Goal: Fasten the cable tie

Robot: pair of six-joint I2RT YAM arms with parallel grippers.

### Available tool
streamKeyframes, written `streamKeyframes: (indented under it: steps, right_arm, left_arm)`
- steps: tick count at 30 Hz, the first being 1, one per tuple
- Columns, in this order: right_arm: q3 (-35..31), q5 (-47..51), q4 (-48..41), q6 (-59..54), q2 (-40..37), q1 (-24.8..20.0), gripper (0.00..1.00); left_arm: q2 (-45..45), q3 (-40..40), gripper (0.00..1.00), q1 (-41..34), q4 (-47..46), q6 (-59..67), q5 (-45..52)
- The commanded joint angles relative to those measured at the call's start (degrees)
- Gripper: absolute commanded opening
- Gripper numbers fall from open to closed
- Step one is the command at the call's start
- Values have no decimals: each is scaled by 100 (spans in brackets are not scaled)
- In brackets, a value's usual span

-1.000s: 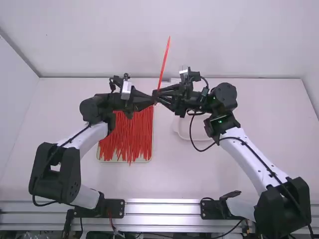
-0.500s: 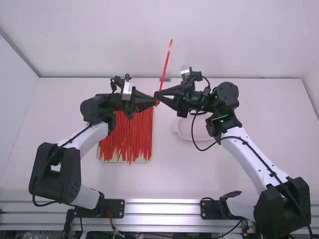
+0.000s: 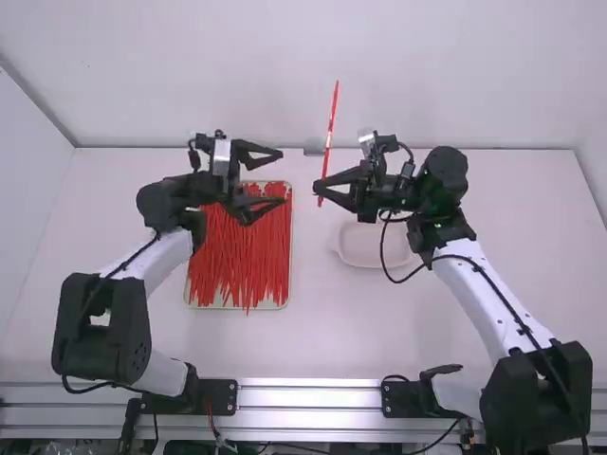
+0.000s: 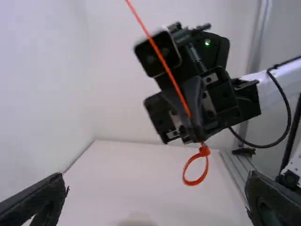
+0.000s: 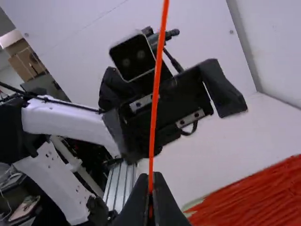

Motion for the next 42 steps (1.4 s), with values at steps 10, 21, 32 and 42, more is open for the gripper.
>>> streamKeyframes:
  steps: [10, 21, 32, 42]
  right_arm:
    - [127, 348, -1744, -1646, -63, -507, 0]
    - [127, 1097, -2981, -2514, -63, -896, 0]
    - [122, 2632, -4513, -3475, -61, -839, 0]
    - [-540, 4398, -4142, -3077, -63, -737, 0]
  left_arm:
    - [26, 697, 99, 861, -2312, -151, 570]
    - [26, 1257, 99, 916, -7169, 2555, -1016]
    - [26, 1622, 99, 789, -10933, 3770, -3751]
    - [26, 1244, 99, 708, -11656, 3768, -5064]
